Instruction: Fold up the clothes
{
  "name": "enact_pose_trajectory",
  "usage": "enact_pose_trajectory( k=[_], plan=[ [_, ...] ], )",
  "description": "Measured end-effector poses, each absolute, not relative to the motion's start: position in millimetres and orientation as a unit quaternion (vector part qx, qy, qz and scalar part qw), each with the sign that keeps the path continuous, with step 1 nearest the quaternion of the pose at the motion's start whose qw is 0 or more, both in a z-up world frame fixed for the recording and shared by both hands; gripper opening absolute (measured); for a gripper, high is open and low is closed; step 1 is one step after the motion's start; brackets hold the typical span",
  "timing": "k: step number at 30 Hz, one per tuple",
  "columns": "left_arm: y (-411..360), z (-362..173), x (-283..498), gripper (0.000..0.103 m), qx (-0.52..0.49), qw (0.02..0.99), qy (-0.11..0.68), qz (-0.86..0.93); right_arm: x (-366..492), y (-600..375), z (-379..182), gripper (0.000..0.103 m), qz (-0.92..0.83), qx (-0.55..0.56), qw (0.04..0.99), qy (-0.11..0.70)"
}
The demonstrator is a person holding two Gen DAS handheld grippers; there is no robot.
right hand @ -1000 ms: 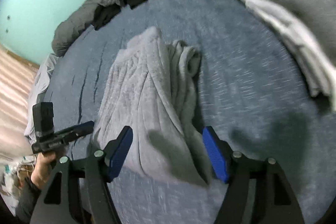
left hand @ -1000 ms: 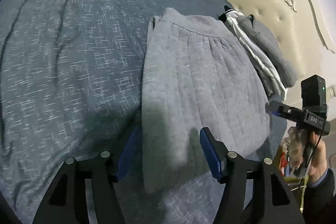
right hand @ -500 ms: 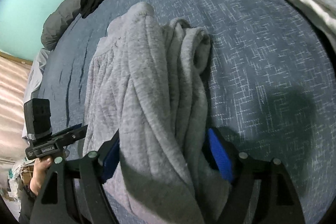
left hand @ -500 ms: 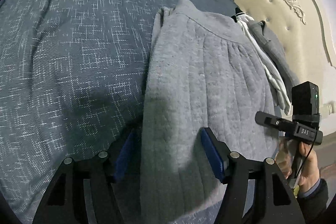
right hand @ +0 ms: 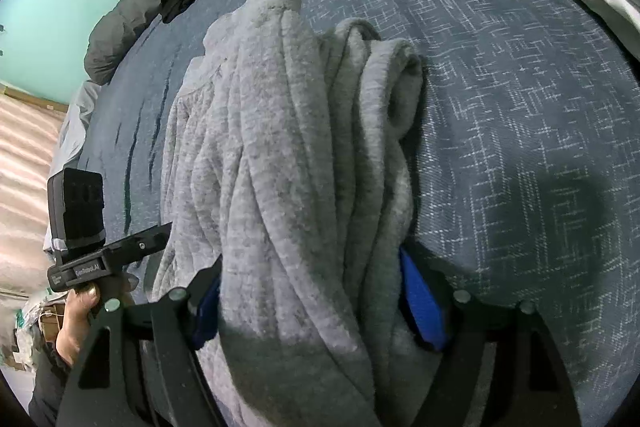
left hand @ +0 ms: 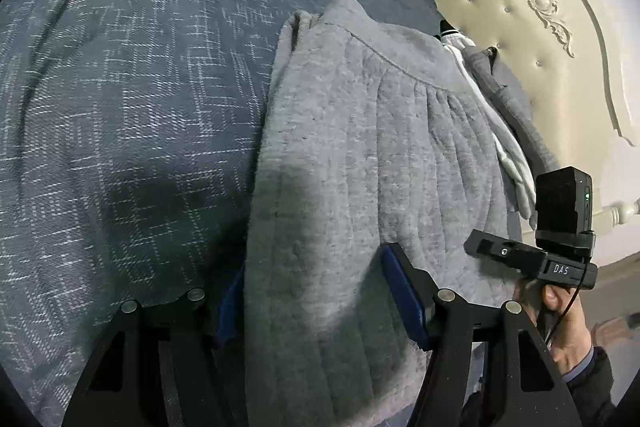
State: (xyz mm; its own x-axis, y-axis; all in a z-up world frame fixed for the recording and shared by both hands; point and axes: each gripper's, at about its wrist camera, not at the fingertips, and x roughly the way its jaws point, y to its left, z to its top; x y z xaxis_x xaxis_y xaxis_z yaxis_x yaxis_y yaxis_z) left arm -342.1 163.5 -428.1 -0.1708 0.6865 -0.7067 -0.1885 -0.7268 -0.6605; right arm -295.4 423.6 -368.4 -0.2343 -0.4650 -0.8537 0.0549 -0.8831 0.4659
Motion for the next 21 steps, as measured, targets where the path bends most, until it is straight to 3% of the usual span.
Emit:
enact_pose_trajectory(
  k=[6, 8, 10, 13, 21],
  plan=[
    [167, -427, -341, 0.066, -0.570, 0.299, -0.212, 0.736, -296, 420, -368, 0.064, -0.774, 0.589, 0.169, -0.158],
    [171, -427, -341, 0.053, -0.568, 0.305, -0.208, 0.735, -295, 416, -366, 0.059, -0.778, 0.587, 0.168, -0.148],
    [171, -427, -339, 0.047, -0.567, 0.311, -0.204, 0.735, -295, 410, -365, 0.053, -0.782, 0.584, 0.167, -0.137],
    [169, -426, -339, 0.046, -0.566, 0.312, -0.197, 0.737, -293, 404, -364, 0.047, -0.788, 0.579, 0.167, -0.123],
    [165, -429, -339, 0.049, -0.566, 0.310, -0.200, 0.738, -296, 405, -367, 0.050, -0.785, 0.579, 0.172, -0.138]
  ],
)
